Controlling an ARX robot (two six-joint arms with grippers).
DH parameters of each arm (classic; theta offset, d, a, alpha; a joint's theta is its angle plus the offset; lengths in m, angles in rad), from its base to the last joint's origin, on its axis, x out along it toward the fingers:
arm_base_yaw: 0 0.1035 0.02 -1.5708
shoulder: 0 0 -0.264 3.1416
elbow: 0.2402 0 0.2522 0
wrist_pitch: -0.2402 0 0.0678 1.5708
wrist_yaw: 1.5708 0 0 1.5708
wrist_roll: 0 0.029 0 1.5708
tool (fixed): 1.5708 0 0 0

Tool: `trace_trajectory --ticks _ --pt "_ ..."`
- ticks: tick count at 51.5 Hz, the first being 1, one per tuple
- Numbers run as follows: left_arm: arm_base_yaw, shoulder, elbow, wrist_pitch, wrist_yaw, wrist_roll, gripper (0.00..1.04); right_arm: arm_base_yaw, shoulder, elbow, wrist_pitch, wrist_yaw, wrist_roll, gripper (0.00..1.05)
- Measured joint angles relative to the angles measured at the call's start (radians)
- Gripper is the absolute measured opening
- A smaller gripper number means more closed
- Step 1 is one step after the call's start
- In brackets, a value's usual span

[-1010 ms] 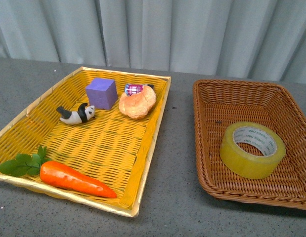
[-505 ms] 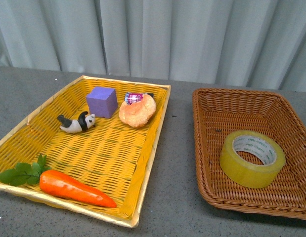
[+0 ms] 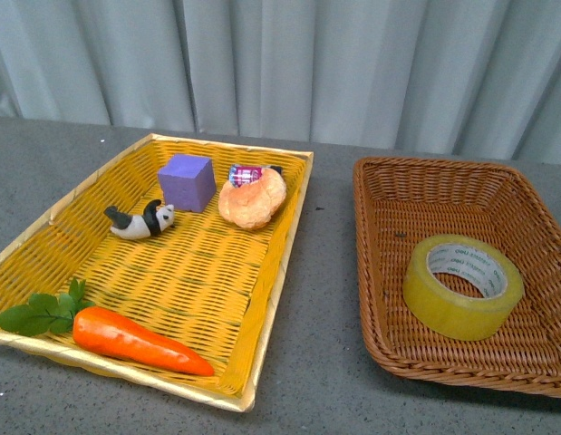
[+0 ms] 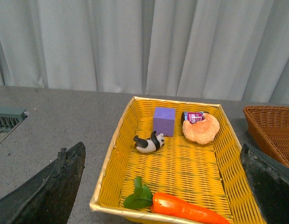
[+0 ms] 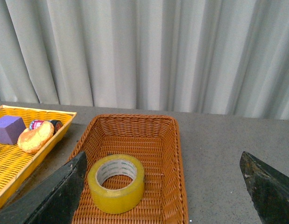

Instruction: Move tape to another basket

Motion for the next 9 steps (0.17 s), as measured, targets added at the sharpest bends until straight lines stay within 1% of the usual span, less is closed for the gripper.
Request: trace_trajectory --ticks 9 --pt "0.000 0.000 0.000 0.000 0.000 0.000 0.98 0.000 0.000 0.000 0.000 0.000 0.000 0.96"
